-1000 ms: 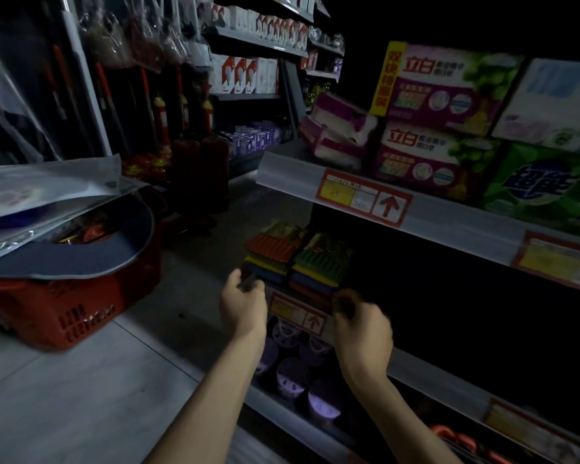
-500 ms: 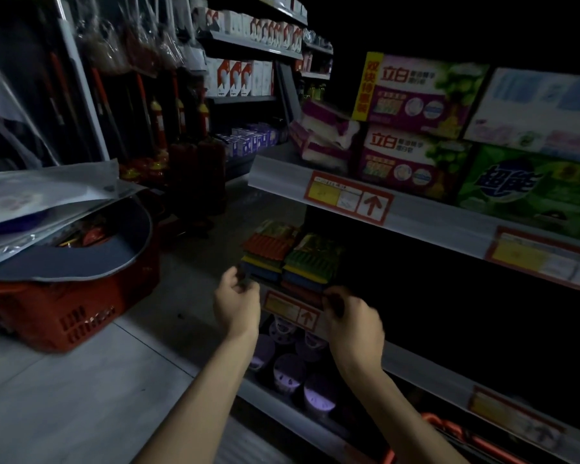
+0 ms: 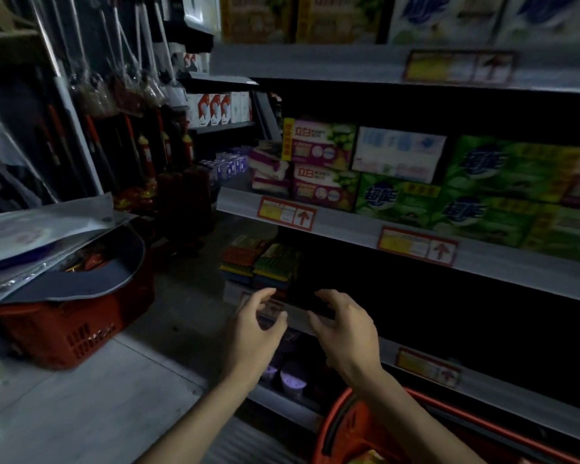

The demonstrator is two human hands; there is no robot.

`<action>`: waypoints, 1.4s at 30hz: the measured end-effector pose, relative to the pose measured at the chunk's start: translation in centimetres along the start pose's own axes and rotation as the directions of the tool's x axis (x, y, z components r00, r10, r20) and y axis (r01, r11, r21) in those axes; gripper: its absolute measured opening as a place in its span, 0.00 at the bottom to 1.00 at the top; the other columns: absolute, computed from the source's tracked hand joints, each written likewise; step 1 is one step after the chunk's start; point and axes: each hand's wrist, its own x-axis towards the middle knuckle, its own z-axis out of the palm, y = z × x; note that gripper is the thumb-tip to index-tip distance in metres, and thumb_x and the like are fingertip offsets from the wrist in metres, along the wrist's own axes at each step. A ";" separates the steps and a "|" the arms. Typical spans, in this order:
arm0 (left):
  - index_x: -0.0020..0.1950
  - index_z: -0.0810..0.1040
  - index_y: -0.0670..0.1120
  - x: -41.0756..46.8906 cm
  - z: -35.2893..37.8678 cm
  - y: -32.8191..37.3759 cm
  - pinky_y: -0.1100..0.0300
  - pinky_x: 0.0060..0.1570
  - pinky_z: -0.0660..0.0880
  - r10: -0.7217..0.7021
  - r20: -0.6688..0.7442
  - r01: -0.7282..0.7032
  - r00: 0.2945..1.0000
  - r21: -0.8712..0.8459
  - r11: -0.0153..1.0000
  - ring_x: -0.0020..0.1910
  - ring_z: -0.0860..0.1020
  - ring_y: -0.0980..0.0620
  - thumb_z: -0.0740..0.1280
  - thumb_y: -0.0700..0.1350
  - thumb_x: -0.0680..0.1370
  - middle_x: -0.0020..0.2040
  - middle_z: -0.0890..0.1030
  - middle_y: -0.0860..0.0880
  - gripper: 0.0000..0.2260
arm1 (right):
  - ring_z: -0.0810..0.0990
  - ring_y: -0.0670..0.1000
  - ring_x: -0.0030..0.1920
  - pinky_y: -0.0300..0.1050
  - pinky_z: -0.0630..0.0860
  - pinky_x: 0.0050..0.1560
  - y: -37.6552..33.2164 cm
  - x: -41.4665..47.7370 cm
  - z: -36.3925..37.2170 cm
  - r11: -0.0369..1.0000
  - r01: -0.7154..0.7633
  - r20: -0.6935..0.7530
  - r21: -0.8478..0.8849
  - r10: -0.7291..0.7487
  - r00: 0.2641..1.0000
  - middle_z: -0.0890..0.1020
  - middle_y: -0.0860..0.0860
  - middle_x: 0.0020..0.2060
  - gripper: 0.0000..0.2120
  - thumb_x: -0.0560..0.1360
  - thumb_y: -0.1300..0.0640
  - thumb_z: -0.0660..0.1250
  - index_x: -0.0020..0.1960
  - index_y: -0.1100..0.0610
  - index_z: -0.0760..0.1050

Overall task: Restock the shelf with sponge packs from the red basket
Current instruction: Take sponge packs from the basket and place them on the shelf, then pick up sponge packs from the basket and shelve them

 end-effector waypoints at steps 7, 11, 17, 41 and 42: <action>0.65 0.79 0.50 -6.7 2.0 5.5 0.55 0.60 0.75 0.270 0.255 -0.313 0.928 0.144 0.939 0.59 0.78 0.55 0.73 0.50 0.75 0.58 0.78 0.55 0.19 | 0.80 0.52 0.62 0.47 0.77 0.58 4.2 -6.3 -10.4 0.993 0.108 0.116 -0.045 -0.102 0.988 0.81 0.48 0.63 0.23 0.74 0.47 0.73 0.67 0.50 0.78; 0.66 0.77 0.55 -11.2 5.0 8.3 0.55 0.59 0.75 0.306 0.446 -0.412 0.841 0.163 0.897 0.60 0.77 0.57 0.74 0.53 0.76 0.60 0.77 0.59 0.19 | 0.81 0.52 0.61 0.49 0.80 0.54 8.9 -11.5 -16.7 0.984 0.122 0.153 -0.127 -0.103 0.983 0.81 0.47 0.61 0.22 0.73 0.44 0.68 0.65 0.49 0.78; 0.67 0.76 0.58 -17.0 10.4 10.4 0.59 0.60 0.74 0.324 0.633 -0.529 0.703 0.161 0.833 0.63 0.75 0.58 0.71 0.56 0.77 0.63 0.75 0.61 0.19 | 0.81 0.57 0.58 0.55 0.80 0.51 17.0 -17.9 -22.6 0.953 -0.016 0.278 -0.301 0.104 0.955 0.81 0.50 0.57 0.21 0.73 0.45 0.68 0.65 0.48 0.77; 0.76 0.64 0.61 -22.3 20.6 5.8 0.51 0.74 0.65 -0.036 0.993 -0.686 0.110 0.102 0.720 0.73 0.59 0.57 0.76 0.65 0.64 0.70 0.67 0.60 0.43 | 0.75 0.54 0.63 0.50 0.76 0.64 26.0 -25.6 -23.3 0.918 -0.097 0.727 -0.384 0.366 0.581 0.74 0.51 0.64 0.44 0.63 0.39 0.82 0.73 0.50 0.66; 0.74 0.67 0.60 -22.3 20.7 5.8 0.51 0.72 0.67 -0.022 0.989 -0.660 0.146 0.114 0.742 0.71 0.61 0.57 0.76 0.62 0.65 0.68 0.69 0.60 0.39 | 0.74 0.54 0.62 0.50 0.76 0.64 25.7 -25.5 -23.8 0.915 -0.095 0.704 -0.393 0.366 0.609 0.73 0.51 0.63 0.44 0.64 0.37 0.80 0.73 0.50 0.65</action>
